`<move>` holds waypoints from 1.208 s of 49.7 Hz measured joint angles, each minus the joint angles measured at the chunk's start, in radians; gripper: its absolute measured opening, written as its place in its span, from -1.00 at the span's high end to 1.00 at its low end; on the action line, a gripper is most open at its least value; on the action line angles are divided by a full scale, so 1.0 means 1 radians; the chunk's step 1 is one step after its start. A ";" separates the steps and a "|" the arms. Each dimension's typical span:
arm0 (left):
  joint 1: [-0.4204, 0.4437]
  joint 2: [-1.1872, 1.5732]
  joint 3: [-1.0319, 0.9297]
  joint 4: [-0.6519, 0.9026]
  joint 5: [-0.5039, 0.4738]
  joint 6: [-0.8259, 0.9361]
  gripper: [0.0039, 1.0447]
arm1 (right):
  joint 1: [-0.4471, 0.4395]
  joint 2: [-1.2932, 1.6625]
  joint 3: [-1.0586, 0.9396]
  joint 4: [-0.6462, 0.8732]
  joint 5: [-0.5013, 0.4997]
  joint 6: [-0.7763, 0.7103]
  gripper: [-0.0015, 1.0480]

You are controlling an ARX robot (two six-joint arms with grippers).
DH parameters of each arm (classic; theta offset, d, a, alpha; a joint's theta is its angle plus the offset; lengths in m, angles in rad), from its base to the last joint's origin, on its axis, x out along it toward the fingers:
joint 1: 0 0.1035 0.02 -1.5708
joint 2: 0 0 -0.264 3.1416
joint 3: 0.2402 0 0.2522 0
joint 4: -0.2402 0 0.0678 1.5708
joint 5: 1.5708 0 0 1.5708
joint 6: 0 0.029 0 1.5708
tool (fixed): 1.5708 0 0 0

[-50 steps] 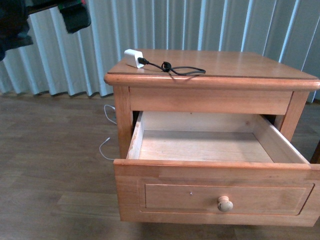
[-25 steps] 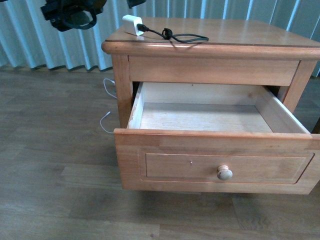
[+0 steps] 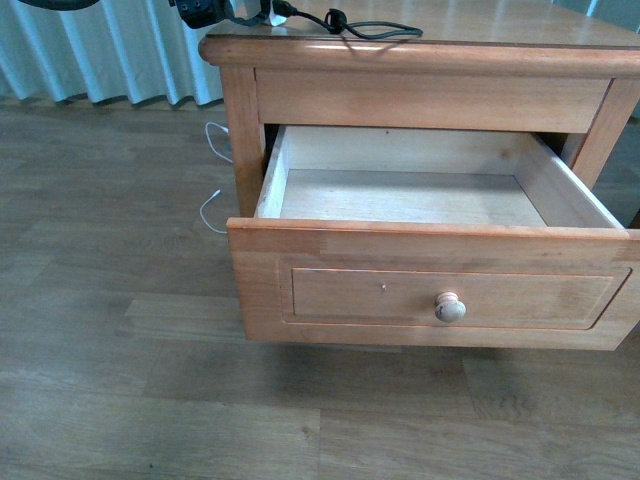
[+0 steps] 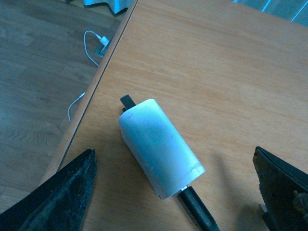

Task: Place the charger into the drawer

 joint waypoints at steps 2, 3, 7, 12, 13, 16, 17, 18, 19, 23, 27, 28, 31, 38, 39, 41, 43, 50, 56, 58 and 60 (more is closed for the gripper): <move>0.000 0.003 0.002 -0.003 -0.010 0.000 -0.89 | 0.000 0.000 0.000 0.000 0.000 0.000 -0.85; -0.001 0.005 0.003 -0.005 -0.016 0.000 -0.89 | 0.000 0.000 0.000 0.000 0.000 0.000 -0.85; -0.002 0.014 0.013 -0.016 -0.032 0.008 -0.87 | 0.000 0.000 0.000 0.000 0.000 0.000 -0.85; -0.003 0.026 0.029 -0.033 -0.067 0.014 -0.50 | 0.000 0.000 0.000 0.000 0.000 0.000 -0.85; -0.005 0.027 0.031 -0.034 -0.077 0.014 -0.39 | 0.000 0.000 0.000 0.000 0.000 0.000 -0.85; -0.006 0.029 0.031 -0.035 -0.087 0.014 -0.22 | 0.000 0.000 0.000 0.000 0.000 0.000 -0.85; -0.007 0.029 0.031 -0.037 -0.092 0.014 -0.15 | 0.000 0.000 0.000 0.000 0.000 0.000 -0.85; -0.008 0.029 0.031 -0.038 -0.093 0.014 -0.12 | 0.000 0.000 0.000 0.000 0.000 0.000 -0.85; -0.008 0.029 0.032 -0.039 -0.098 0.014 -0.05 | 0.000 0.000 0.000 0.000 0.000 0.000 -0.85; -0.010 0.031 0.035 -0.045 -0.114 0.014 0.19 | 0.000 0.000 0.000 0.000 0.000 0.000 -0.85; -0.013 0.031 0.036 -0.045 -0.125 0.014 0.42 | 0.000 0.000 0.000 0.000 0.000 0.000 -0.85; -0.013 0.031 0.036 -0.045 -0.126 0.014 0.46 | 0.000 0.000 0.000 0.000 0.000 0.000 -0.85; -0.014 0.031 0.029 -0.037 -0.126 0.013 0.55 | 0.000 0.000 0.000 0.000 0.000 0.000 -0.85; -0.015 -0.006 -0.047 0.025 -0.129 0.009 0.57 | 0.000 0.000 0.000 0.000 0.000 0.000 -0.85; -0.015 -0.019 -0.071 0.043 -0.128 0.006 0.57 | 0.000 0.000 0.000 0.000 0.000 0.000 -0.85; -0.016 -0.045 -0.111 0.072 -0.118 0.004 0.57 | 0.000 0.000 0.000 0.000 0.000 0.000 -0.85; -0.019 -0.078 -0.156 0.106 -0.098 0.007 0.57 | 0.000 0.000 0.000 0.000 0.000 0.000 -0.85; -0.034 -0.212 -0.295 0.174 -0.005 0.050 0.57 | 0.000 0.000 0.000 0.000 0.000 0.000 -0.85; -0.059 -0.326 -0.417 0.220 0.058 0.084 0.57 | 0.000 0.000 0.000 0.000 0.000 0.000 -0.85; -0.069 -0.365 -0.465 0.242 0.081 0.094 0.57 | 0.000 0.000 0.000 0.000 0.000 0.000 -0.85; -0.075 -0.389 -0.497 0.255 0.103 0.102 0.57 | 0.000 0.000 0.000 0.000 0.000 0.000 -0.85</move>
